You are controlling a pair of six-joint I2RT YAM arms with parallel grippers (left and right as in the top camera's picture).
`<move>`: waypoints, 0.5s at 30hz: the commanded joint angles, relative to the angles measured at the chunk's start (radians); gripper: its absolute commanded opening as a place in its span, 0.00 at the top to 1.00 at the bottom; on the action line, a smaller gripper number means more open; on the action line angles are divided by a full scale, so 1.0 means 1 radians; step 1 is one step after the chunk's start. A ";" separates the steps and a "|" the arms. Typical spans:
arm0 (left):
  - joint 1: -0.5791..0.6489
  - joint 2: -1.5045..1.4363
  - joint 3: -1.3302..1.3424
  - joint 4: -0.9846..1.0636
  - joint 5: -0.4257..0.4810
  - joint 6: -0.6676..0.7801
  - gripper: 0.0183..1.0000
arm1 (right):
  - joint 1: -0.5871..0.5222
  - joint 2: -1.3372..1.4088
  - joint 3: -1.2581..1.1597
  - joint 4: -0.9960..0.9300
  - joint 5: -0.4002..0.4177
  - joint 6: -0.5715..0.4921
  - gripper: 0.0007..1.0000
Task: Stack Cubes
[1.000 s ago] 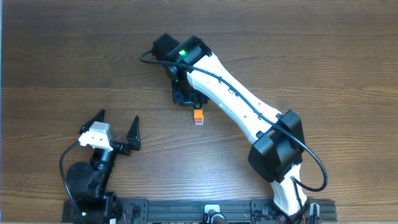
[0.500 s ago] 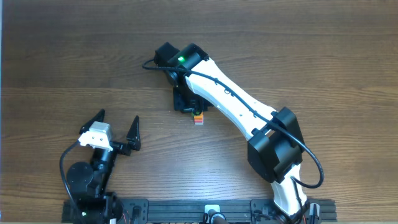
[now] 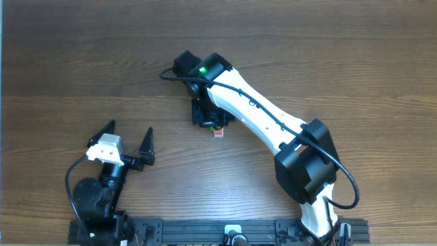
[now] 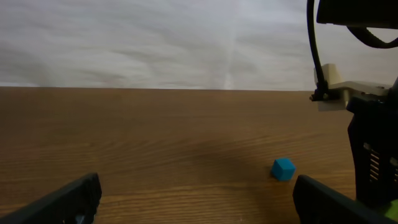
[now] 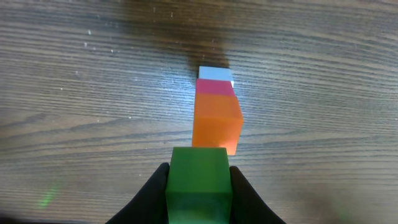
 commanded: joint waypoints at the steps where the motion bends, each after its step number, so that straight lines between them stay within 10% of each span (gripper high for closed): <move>1: -0.004 -0.007 -0.007 0.003 0.003 0.014 0.00 | -0.018 -0.041 -0.016 0.014 -0.001 0.014 0.99; 15: -0.004 -0.007 -0.007 0.003 0.003 0.014 0.00 | -0.034 -0.041 -0.063 0.048 -0.002 0.022 0.99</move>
